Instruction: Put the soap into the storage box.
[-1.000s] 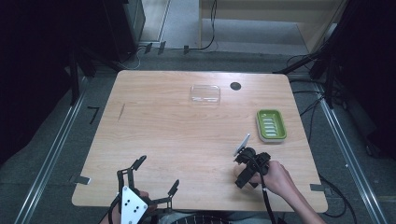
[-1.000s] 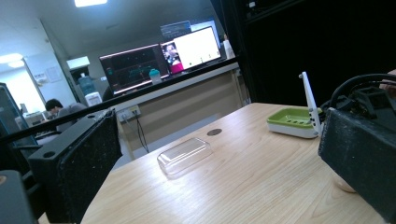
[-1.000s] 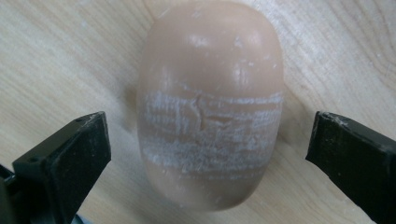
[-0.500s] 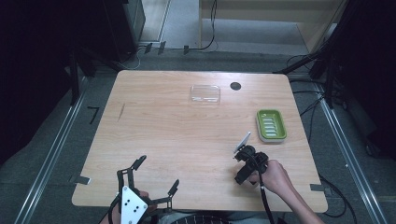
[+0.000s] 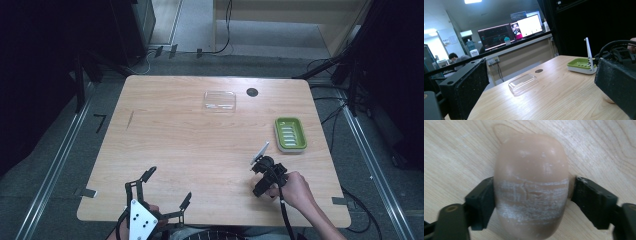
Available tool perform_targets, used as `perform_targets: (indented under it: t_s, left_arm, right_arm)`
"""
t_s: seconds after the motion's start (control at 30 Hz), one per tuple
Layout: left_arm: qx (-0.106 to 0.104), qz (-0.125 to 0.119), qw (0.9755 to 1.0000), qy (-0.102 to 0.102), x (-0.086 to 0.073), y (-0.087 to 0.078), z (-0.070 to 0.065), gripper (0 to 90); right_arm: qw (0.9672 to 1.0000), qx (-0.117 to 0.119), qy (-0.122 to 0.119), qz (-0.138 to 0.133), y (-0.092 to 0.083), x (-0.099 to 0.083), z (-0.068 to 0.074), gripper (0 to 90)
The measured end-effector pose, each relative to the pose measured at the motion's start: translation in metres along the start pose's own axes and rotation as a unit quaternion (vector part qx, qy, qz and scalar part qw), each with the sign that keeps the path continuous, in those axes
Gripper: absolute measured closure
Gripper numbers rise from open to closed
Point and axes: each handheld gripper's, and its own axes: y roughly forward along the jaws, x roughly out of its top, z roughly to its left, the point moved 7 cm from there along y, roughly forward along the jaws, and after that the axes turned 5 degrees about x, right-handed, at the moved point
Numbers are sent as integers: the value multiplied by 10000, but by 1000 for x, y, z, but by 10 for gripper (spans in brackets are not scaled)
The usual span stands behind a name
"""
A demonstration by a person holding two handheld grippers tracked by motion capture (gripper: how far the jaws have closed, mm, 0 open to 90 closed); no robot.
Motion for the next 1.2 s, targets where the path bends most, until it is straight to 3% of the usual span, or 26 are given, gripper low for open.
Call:
perform_targets:
  t_s: [0.13, 0.33, 0.93, 1.2]
  left_arm:
    - [-7, -12, 10000, -7, 0, 0, 0, 0]
    - [-5, -10, 10000, 1, 0, 0, 0, 0]
    - [-13, -6, 10000, 6, 0, 0, 0, 0]
    - [-17, -10, 10000, 8, 0, 0, 0, 0]
  right_arm:
    - [9999, -63, 36, -85, -2, 0, 1, 329]
    - [9998, -180, 18, -68, -1, 0, 2, 334]
    - [9997, -208, -145, -26, -2, 0, 0, 338]
    - [9996, -260, -114, 24, -10, -4, -9, 338]
